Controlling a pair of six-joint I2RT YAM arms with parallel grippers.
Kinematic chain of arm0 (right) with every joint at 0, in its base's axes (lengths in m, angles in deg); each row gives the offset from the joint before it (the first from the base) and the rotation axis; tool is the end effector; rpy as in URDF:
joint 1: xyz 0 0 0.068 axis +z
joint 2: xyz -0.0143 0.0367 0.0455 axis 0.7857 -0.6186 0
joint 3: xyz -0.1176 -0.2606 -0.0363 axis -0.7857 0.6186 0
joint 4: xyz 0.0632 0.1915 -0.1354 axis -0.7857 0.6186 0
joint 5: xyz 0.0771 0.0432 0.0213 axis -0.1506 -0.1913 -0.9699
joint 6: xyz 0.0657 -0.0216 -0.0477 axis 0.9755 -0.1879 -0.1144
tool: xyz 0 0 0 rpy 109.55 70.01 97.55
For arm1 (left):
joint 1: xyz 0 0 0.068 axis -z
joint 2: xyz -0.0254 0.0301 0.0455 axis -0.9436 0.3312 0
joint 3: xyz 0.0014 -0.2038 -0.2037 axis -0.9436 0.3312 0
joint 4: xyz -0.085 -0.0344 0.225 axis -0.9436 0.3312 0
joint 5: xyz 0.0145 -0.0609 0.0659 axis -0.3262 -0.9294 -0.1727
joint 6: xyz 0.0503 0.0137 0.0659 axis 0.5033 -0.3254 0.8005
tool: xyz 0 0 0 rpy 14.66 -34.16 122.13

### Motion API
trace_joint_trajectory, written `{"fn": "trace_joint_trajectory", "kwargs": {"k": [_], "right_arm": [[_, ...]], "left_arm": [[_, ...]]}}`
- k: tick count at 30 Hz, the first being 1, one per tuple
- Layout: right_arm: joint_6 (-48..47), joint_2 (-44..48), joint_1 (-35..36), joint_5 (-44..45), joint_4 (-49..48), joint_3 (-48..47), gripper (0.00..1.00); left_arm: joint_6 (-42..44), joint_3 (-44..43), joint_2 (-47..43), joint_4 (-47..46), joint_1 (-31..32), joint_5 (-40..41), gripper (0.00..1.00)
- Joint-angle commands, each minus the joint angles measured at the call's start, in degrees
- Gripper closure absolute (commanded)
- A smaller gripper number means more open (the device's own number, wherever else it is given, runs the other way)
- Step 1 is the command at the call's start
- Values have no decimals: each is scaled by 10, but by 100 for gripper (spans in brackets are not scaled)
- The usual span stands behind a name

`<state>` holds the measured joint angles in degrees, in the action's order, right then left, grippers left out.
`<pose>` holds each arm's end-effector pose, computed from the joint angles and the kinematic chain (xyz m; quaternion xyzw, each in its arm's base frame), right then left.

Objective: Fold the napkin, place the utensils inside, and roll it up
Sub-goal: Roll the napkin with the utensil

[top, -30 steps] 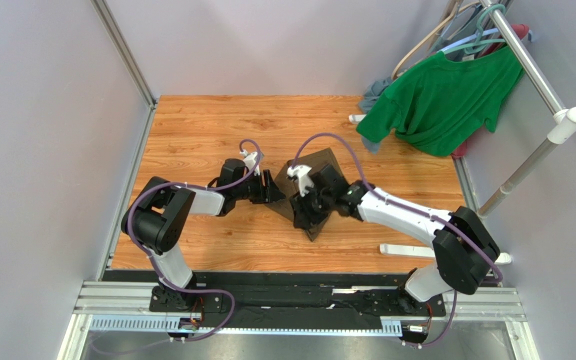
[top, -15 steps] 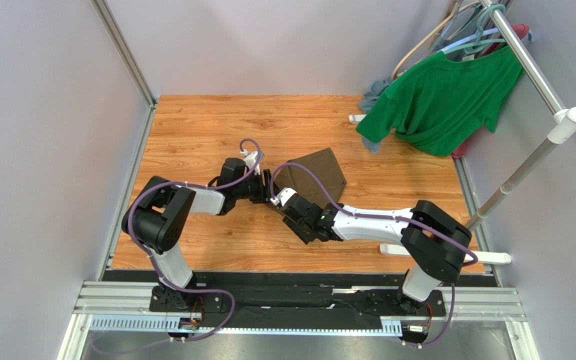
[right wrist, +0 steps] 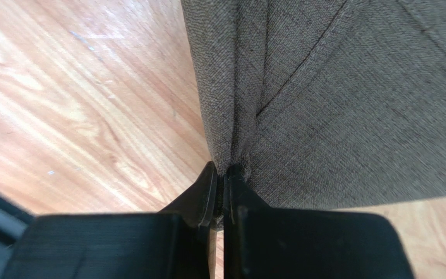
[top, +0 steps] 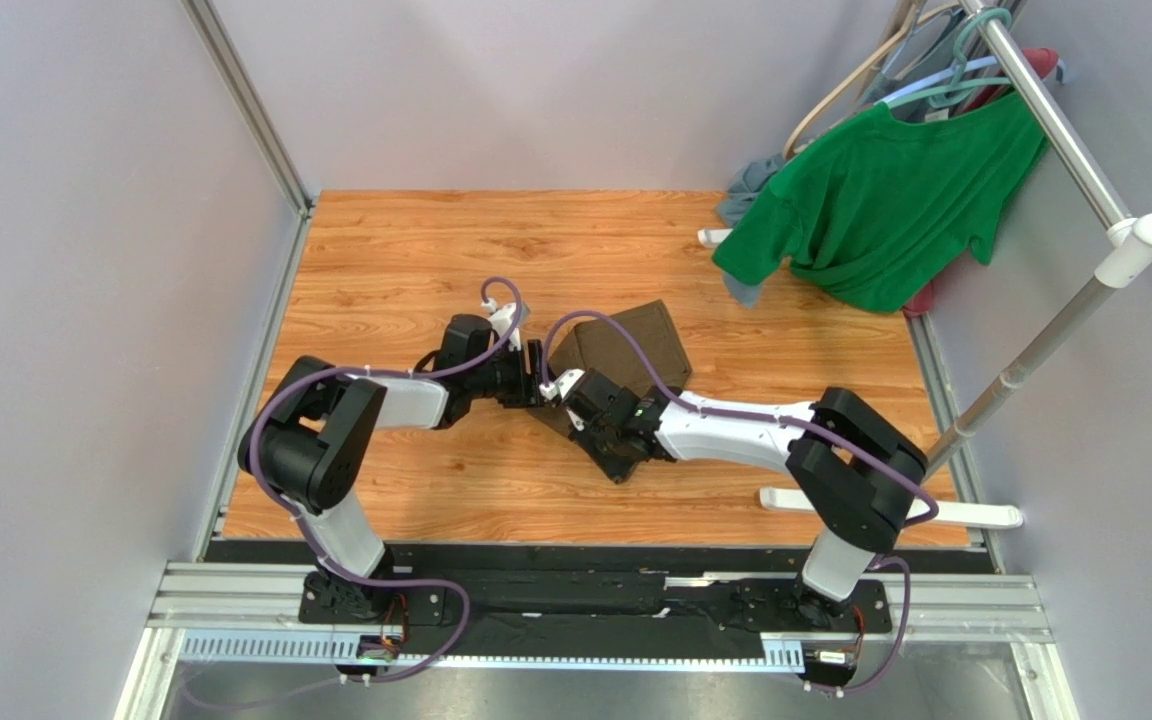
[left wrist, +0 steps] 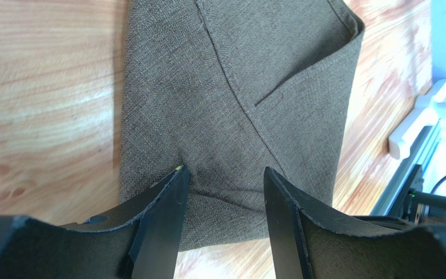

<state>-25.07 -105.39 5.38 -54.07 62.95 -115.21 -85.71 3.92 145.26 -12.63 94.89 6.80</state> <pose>0.1849 0.2680 0.1542 -0.4074 0.8892 0.0463 0.2031 0.2955 -0.1719 0.1454 0.0460 0.8713 -0.4034 0.2757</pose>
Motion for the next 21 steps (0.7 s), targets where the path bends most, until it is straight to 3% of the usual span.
{"fn": "trace_joint_trajectory", "kwargs": {"k": [1, 7, 13, 16, 21], "right_arm": [[21, -11, -31, -187, 15, 2, 100], [24, -32, -97, -382, -13, -2, 100], [28, -91, -143, -504, -37, -18, 100], [34, -123, -166, -546, -56, -15, 100], [32, -116, -188, -534, -67, -4, 99]], "left_arm": [[34, -8, -21, 70, -1, 15, 40], [37, -10, -37, 87, -1, 25, 40], [37, -5, -22, 88, -1, 27, 40], [36, -2, -13, 84, -1, 30, 40], [35, 5, -2, 78, -1, 34, 40]]}}
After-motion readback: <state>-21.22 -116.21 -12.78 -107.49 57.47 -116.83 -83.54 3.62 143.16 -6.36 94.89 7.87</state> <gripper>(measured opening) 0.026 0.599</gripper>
